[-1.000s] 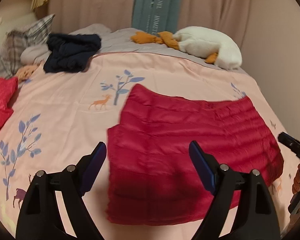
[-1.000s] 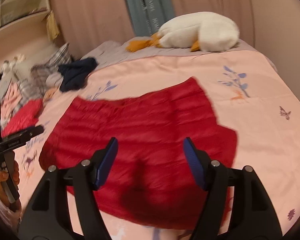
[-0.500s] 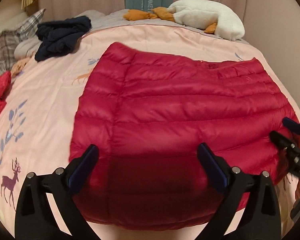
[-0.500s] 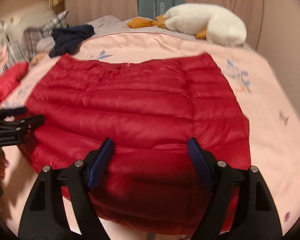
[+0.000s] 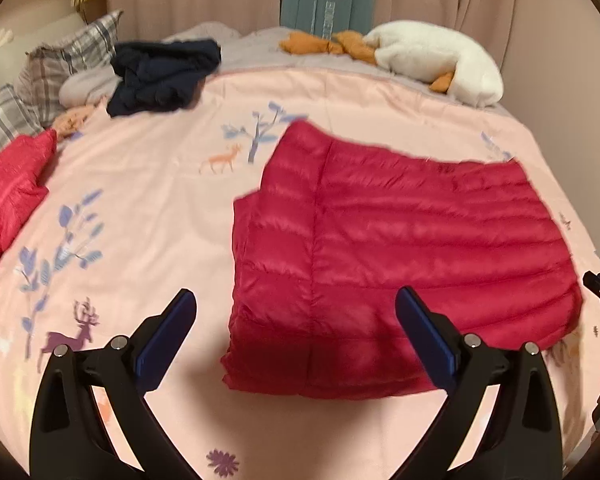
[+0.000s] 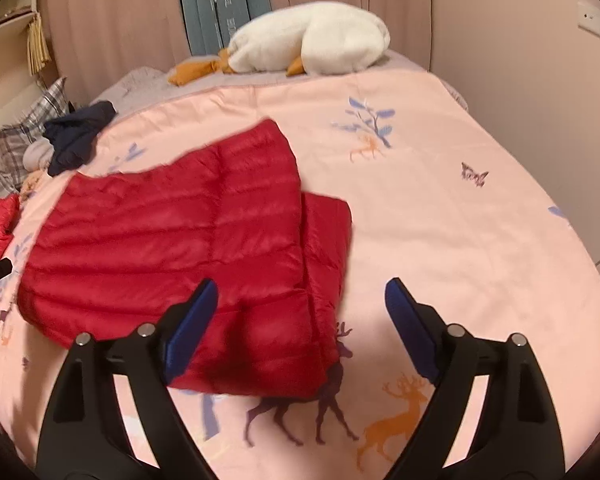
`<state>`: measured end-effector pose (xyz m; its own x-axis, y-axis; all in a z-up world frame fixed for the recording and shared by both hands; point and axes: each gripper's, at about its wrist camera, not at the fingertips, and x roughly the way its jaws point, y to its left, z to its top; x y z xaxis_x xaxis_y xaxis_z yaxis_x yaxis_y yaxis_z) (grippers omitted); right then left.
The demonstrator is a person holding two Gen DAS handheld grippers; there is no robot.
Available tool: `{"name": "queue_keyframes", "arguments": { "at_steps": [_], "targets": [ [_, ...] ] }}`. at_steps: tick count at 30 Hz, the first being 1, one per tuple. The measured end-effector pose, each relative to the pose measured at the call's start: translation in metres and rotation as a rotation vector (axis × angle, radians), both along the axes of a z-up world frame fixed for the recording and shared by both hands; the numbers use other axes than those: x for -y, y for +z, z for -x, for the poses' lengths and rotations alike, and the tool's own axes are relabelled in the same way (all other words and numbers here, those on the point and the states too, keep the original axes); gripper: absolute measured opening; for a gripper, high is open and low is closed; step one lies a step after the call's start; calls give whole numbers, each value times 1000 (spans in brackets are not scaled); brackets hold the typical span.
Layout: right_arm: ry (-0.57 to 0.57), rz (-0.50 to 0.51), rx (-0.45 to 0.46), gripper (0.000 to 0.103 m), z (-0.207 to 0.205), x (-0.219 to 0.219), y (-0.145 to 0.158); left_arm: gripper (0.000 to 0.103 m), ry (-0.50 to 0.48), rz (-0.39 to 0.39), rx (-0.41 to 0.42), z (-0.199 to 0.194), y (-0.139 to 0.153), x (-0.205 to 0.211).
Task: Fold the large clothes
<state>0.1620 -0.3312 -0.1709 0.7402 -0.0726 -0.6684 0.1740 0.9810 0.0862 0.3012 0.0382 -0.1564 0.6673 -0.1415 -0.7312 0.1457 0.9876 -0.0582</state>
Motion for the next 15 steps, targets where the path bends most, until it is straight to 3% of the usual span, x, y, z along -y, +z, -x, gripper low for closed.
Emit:
{"name": "queue_keyframes", "arguments": {
  "at_steps": [6,10,15],
  "targets": [
    [54,-19,51,101,20,-31,44,102,-14,-28,69,31,52,9],
    [63,-55,34,101,31,-58,76,102,-11,-54,72,54,87,15],
    [97,-19,24,101,54,-90,119,102,-33,9,77,81,130,12]
  ]
}}
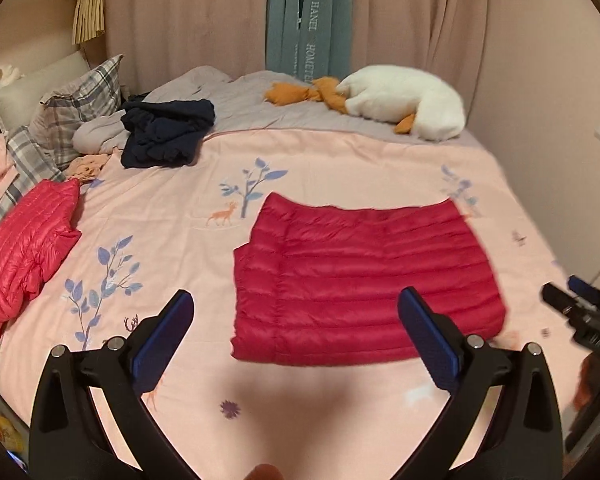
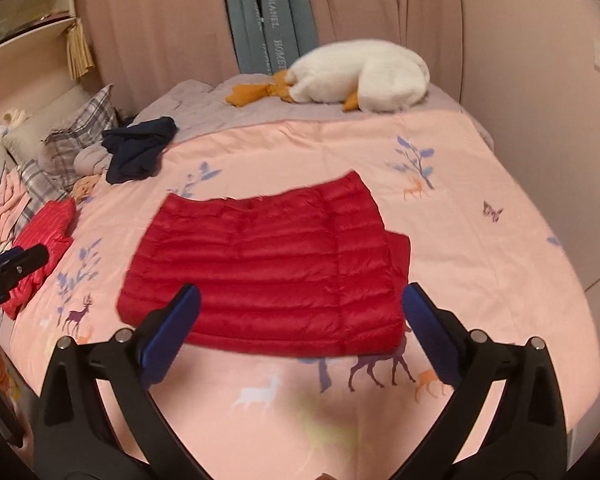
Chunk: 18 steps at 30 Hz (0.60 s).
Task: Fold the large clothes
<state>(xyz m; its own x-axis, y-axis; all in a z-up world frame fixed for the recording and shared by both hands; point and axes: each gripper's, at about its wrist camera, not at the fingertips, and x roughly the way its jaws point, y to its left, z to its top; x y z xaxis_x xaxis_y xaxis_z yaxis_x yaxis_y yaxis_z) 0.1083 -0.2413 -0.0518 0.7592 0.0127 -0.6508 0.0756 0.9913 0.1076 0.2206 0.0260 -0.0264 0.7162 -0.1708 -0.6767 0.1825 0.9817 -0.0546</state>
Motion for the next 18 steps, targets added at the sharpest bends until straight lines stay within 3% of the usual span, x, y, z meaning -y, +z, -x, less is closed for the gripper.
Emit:
{"name": "queue_keyframes", "arguments": {
  "at_steps": [4,12,18],
  "targets": [
    [21,-41,-6,101,14,-15,35,102,-21,43,4,18,32,-1],
    [45,-10,32,101,45,-43,90,102,-12,48,68,56,98,2],
    [54,6,49,101,61,-55,100,102,-1,14,72,73,106,5]
  ]
}}
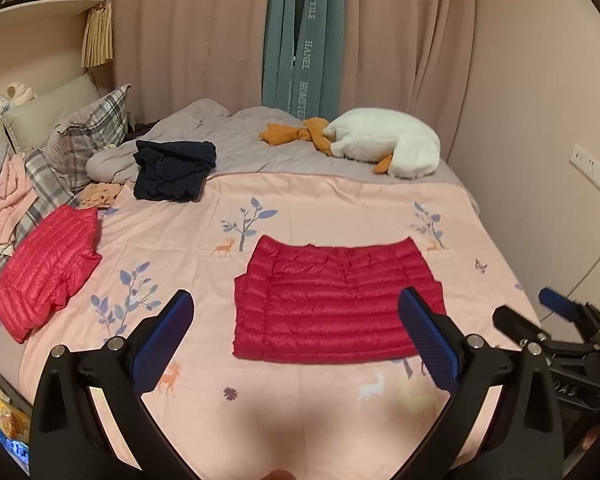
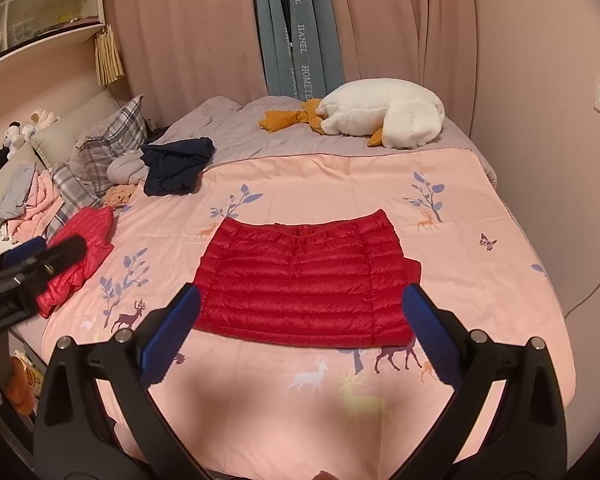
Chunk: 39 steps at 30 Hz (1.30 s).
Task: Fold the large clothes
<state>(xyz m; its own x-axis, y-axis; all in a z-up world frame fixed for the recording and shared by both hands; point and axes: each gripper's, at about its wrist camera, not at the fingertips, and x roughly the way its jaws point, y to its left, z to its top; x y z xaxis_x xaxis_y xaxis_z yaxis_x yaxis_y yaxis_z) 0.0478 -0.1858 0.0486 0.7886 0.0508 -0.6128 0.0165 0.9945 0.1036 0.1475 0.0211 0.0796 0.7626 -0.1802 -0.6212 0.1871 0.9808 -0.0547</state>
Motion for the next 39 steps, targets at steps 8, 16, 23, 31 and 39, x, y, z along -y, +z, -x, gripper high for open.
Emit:
{"name": "queue_keyframes", "arguments": {
  "at_steps": [8,16,23,31,39],
  "targets": [
    [3,5,18,101,8,-2,6,102,1,-61,5,5,-3,4],
    [1,-6,-8,101,1,3,-2,102,9,-61,-29,-1,-16,1],
    [14,-7,-24,101,-1,2,-8,102,6,-61,-51,-4,-23,2],
    [16,-12,-30,101,-2,3,-10,102,4,-62,-53,-5,-25,3],
    [23,-9,-29,101,-2,1,-13,102,0,-64,-51,-5,-25,5]
  ]
}}
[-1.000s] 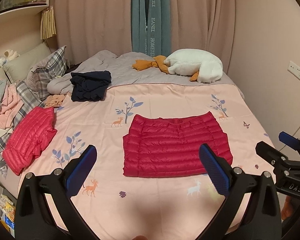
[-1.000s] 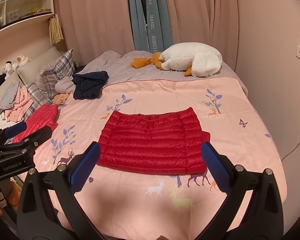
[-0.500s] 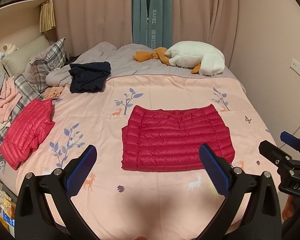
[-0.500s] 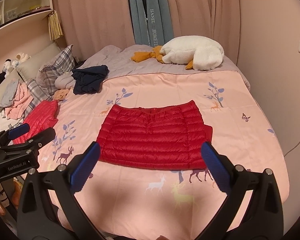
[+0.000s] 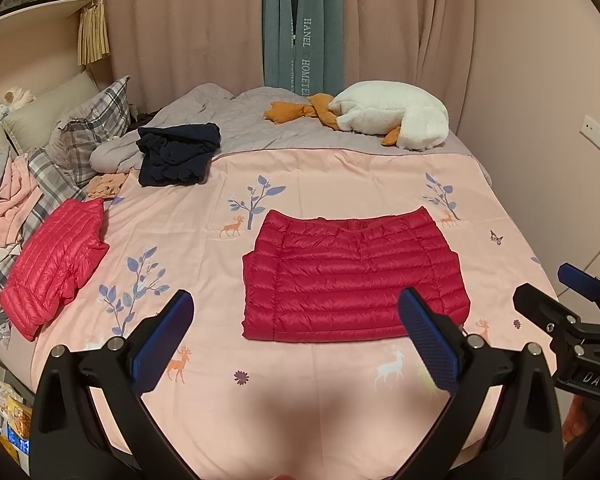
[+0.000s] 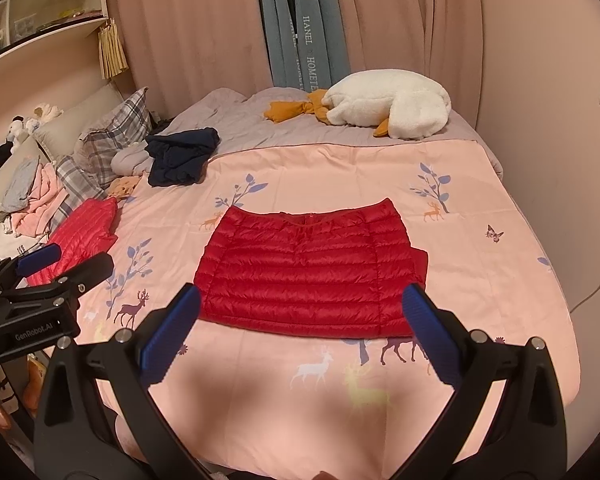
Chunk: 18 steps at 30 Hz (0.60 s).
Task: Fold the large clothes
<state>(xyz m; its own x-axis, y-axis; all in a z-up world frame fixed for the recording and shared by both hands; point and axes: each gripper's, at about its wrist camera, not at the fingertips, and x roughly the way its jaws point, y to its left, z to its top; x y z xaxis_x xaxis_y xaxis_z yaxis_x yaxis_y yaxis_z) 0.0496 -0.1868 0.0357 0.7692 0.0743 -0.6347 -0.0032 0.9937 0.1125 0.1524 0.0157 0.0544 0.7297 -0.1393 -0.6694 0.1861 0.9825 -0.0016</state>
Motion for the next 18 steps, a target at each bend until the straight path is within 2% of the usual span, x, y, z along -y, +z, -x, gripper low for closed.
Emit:
{"name": "queue_keyframes", "arguments": {
  "at_steps": [18],
  "targets": [
    [7,-1,3,101,1,-2,0,102,3,-1,2,1,1,-4]
  ]
}}
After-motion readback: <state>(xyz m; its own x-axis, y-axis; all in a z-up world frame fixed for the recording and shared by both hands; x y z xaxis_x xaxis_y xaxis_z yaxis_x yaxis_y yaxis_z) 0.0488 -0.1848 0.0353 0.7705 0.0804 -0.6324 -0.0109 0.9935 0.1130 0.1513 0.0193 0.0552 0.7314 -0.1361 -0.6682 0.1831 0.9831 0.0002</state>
